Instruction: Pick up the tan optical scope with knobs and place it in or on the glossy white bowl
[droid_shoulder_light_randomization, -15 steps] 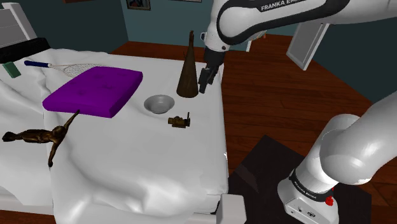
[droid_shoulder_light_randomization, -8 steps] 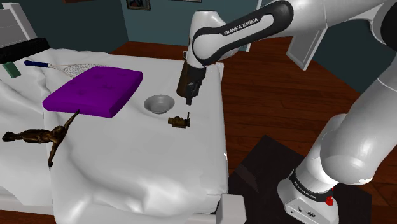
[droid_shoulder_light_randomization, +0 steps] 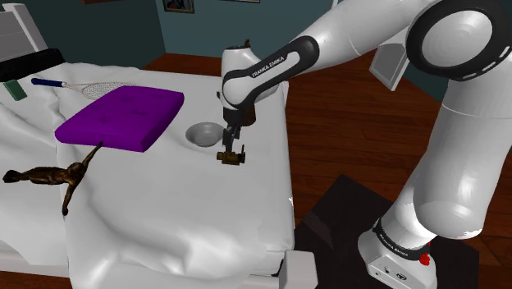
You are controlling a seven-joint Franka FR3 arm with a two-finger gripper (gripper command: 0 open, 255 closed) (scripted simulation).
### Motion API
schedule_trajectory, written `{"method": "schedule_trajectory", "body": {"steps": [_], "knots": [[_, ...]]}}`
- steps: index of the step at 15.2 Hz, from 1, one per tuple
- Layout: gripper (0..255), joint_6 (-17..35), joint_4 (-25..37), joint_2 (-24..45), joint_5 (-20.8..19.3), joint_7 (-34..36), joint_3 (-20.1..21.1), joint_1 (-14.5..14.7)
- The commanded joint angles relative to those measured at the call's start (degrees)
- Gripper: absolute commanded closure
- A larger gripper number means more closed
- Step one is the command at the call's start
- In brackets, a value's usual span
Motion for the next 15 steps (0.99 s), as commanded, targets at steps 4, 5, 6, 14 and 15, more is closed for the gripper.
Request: {"method": "schedule_trajectory", "body": {"steps": [4,5,6,14,15], "knots": [[0,3.1,-0.4,2.9,-0.2,-0.1,0.2,0.3],[0,3.7,-0.6,3.3,-0.2,-0.1,0.2,0.4],[0,4.4,-0.8,3.8,-0.2,-0.1,0.2,0.4],[0,5.4,-1.1,4.6,-0.3,-0.1,0.2,0.5],[0,5.4,-1.1,4.6,-0.3,-0.1,0.2,0.5]]}}
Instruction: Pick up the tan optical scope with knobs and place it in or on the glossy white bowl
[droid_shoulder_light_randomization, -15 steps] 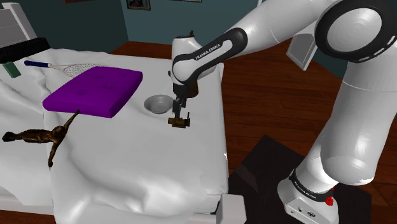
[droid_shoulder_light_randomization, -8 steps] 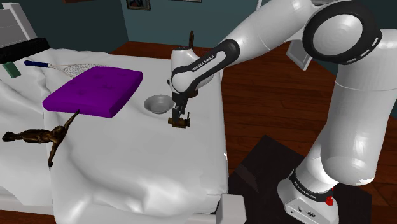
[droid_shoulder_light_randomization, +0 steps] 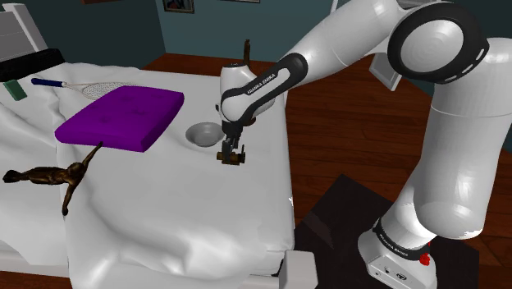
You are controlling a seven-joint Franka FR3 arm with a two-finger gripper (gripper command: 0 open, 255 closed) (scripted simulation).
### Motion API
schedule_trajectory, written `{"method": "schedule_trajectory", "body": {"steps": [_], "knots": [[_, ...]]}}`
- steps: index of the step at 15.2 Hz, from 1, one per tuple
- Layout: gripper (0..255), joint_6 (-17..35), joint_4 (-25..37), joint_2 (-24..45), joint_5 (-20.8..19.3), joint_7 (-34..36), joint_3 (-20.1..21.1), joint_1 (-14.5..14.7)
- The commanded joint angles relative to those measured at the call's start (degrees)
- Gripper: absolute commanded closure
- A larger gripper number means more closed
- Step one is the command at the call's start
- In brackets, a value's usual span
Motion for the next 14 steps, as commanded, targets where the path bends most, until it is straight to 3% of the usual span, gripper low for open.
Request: {"method": "schedule_trajectory", "body": {"steps": [1,10,14], "knots": [[255,0.0,0.0,0.0,0.0,0.0,0.0,0.0],[255,0.0,0.0,0.0,0.0,0.0,0.0,0.0],[255,-2.6,0.7,-1.9,0.0,0.1,0.0,-0.1]]}}
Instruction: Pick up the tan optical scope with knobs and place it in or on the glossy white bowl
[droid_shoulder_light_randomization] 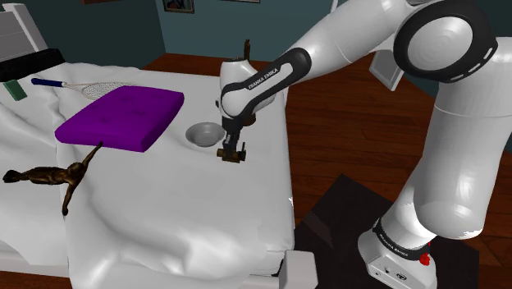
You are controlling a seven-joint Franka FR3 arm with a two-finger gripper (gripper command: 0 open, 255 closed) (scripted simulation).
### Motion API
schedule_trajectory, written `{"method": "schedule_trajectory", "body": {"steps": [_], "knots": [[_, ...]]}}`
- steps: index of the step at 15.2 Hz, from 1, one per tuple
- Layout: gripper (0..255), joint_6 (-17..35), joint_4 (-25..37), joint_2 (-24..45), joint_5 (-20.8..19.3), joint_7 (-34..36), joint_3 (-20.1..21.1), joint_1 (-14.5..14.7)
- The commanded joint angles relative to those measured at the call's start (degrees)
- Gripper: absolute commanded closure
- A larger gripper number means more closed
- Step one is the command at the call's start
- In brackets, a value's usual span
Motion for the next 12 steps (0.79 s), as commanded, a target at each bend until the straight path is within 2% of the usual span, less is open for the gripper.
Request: {"method": "schedule_trajectory", "body": {"steps": [1,12], "knots": [[255,-1.4,0.6,-0.9,0.0,0.1,0.0,0.0],[255,-8.9,3.7,-5.2,0.1,0.4,0.0,-0.1]]}}
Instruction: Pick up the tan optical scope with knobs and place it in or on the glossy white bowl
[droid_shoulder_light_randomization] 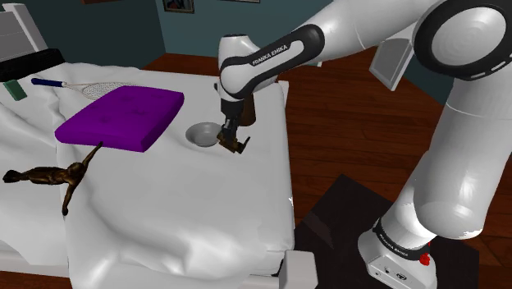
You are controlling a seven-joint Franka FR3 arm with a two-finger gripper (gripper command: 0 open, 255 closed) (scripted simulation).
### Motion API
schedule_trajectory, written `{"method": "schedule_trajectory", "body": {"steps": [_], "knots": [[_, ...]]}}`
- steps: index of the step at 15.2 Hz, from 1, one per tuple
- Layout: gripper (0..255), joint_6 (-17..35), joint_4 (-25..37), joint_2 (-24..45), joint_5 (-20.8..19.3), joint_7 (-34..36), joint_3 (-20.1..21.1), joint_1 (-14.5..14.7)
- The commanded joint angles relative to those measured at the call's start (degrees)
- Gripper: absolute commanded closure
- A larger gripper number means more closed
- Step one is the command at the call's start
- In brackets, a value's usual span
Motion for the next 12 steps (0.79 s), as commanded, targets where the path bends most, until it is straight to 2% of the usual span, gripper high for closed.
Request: {"method": "schedule_trajectory", "body": {"steps": [1,8,12], "knots": [[255,-1.4,0.7,-0.7,0.0,0.0,0.0,0.0],[255,-5.7,3.2,-2.6,0.0,0.2,0.0,-0.1],[255,-9.5,15.8,6.4,-0.7,-0.4,-0.6,-0.5]]}}
